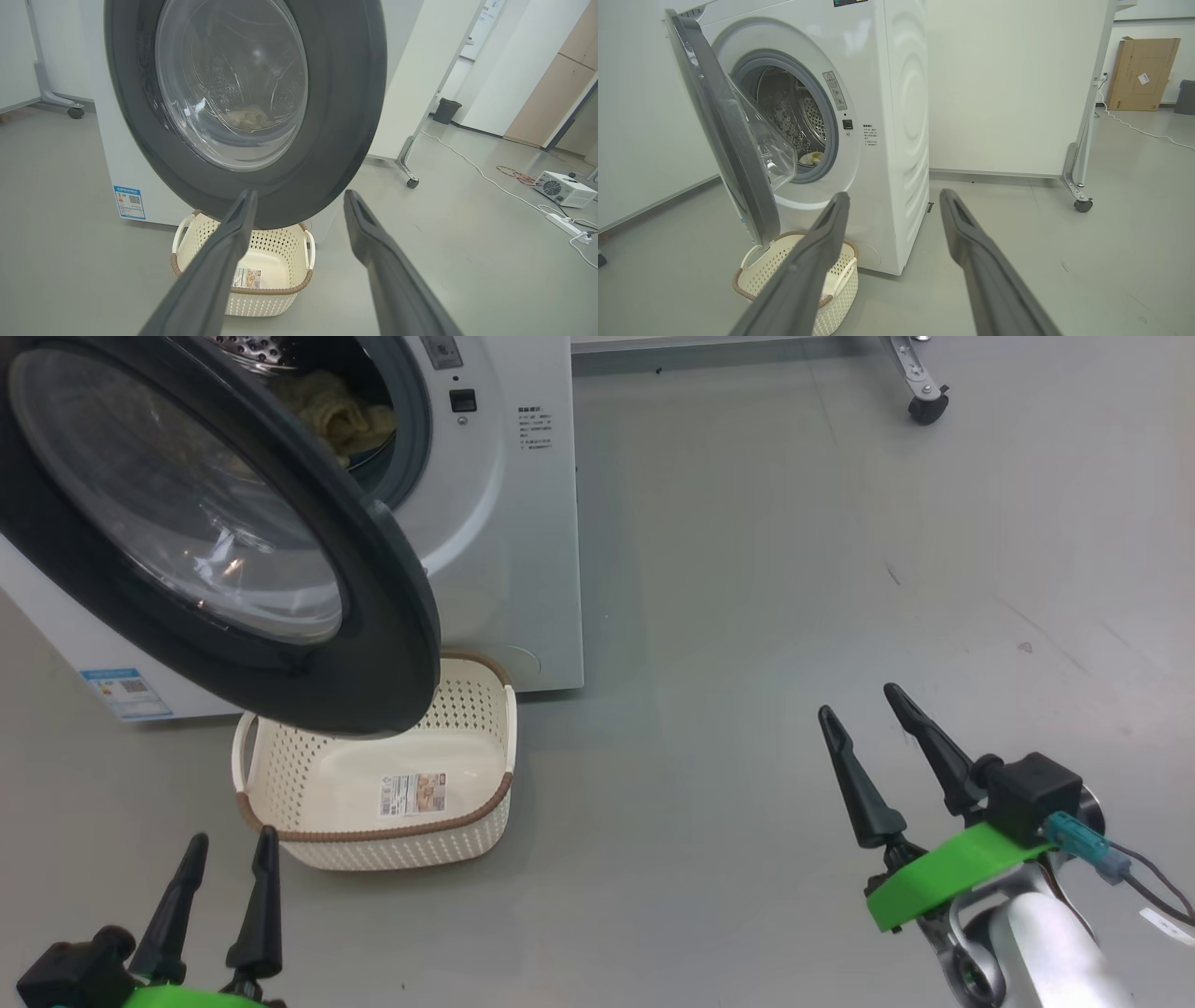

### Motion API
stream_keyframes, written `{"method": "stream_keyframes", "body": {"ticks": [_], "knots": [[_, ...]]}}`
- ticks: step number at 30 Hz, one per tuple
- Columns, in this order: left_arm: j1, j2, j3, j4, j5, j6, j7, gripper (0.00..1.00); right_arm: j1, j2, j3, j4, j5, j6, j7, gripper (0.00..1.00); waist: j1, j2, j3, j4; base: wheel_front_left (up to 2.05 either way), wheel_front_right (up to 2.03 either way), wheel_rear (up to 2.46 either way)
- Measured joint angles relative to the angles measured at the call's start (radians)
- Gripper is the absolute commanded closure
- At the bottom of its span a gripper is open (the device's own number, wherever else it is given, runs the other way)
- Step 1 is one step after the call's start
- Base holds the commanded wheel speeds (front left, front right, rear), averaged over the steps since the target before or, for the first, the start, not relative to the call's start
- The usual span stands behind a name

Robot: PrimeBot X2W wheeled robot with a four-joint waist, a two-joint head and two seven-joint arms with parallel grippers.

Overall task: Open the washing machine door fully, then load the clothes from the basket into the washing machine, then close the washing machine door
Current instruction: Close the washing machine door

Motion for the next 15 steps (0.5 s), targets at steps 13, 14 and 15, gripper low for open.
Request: {"method": "stream_keyframes", "body": {"ticks": [13, 14, 15], "knots": [[0.0, -0.001, -0.016, 0.012, 0.025, 0.0, 0.0, 0.0, 0.0, 0.0, 0.001, 0.001, 0.0, 0.0, 0.0, 0.0, 0.0, 0.0, -0.001, 0.001, 0.0, 0.0, 0.0], [0.0, -0.001, -0.016, 0.012, 0.027, 0.0, 0.0, 0.0, 0.0, 0.0, 0.001, 0.001, 0.0, 0.0, 0.0, 0.0, 0.0, 0.0, 0.0, 0.002, 0.0, 0.0, 0.0], [0.0, -0.001, -0.015, 0.013, 0.029, 0.0, 0.0, 0.0, 0.0, 0.0, 0.001, 0.001, 0.0, 0.0, 0.0, 0.0, 0.0, 0.0, 0.0, 0.002, 0.0, 0.0, 0.0]]}}
